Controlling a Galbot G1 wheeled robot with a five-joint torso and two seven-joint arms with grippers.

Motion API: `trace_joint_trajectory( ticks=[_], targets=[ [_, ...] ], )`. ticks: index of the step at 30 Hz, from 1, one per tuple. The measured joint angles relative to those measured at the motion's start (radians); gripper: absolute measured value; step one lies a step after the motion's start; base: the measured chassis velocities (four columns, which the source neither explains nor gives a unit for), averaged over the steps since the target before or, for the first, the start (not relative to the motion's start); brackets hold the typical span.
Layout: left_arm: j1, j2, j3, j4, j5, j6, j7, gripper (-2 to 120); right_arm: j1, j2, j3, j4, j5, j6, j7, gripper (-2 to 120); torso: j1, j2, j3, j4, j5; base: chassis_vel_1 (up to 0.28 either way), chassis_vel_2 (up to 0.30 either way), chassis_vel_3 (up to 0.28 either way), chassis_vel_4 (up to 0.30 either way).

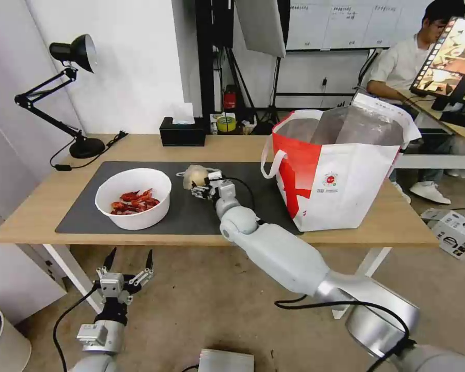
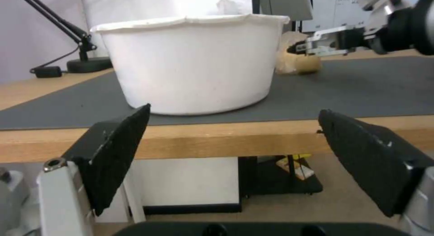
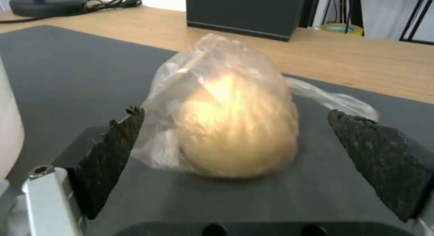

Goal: Pick up the trash from the table and place it into the takeout bag.

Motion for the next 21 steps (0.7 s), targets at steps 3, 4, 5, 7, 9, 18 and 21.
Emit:
trace_joint_trajectory(
  ticks=[3,4,5,7,9,18,21],
  targets=[
    [0.000,-0.002,-0.001,0.003,0.000,-0.008,0.000,100,0.023,0.033,-0.007,-0.068,-0.018,0.019,-0.015,100,0.000,0.000,0.000,-0.0001,0.0000,0.000,0.000,0.000,0.000],
    [0.000,-0.002,-0.001,0.003,0.000,-0.008,0.000,100,0.023,0.033,-0.007,-0.068,-0.018,0.019,-0.015,100,0.000,0.000,0.000,-0.0001,0.0000,0.000,0.000,0.000,0.000],
    [0.000,-0.003,-0.001,0.005,0.000,-0.011,0.000,100,0.030,0.043,-0.011,-0.090,-0.021,0.022,-0.019,100,0.000,0.000,0.000,0.0000,0.0000,0.000,0.000,0.000,0.000],
    [0.000,-0.005,0.000,0.007,0.000,-0.015,0.000,100,0.044,0.059,-0.021,-0.128,-0.023,0.028,-0.026,100,0.000,0.000,0.000,0.0000,0.0000,0.000,0.000,0.000,0.000],
    [0.000,-0.006,0.001,0.007,0.000,-0.016,0.000,100,0.053,0.068,-0.027,-0.154,-0.024,0.031,-0.031,100,0.000,0.000,0.000,0.0001,0.0001,0.000,0.000,0.000,0.000],
    [0.001,-0.017,0.008,0.001,0.003,-0.017,0.000,100,0.083,0.076,-0.057,-0.225,-0.023,0.046,-0.070,86,0.000,0.000,0.000,-0.0001,0.0002,0.000,0.000,0.000,0.000],
    [0.001,-0.018,0.010,0.001,0.003,-0.017,0.000,100,0.083,0.076,-0.060,-0.227,-0.023,0.047,-0.079,77,0.000,0.000,0.000,-0.0001,0.0002,0.000,0.000,0.000,0.000]
  ],
)
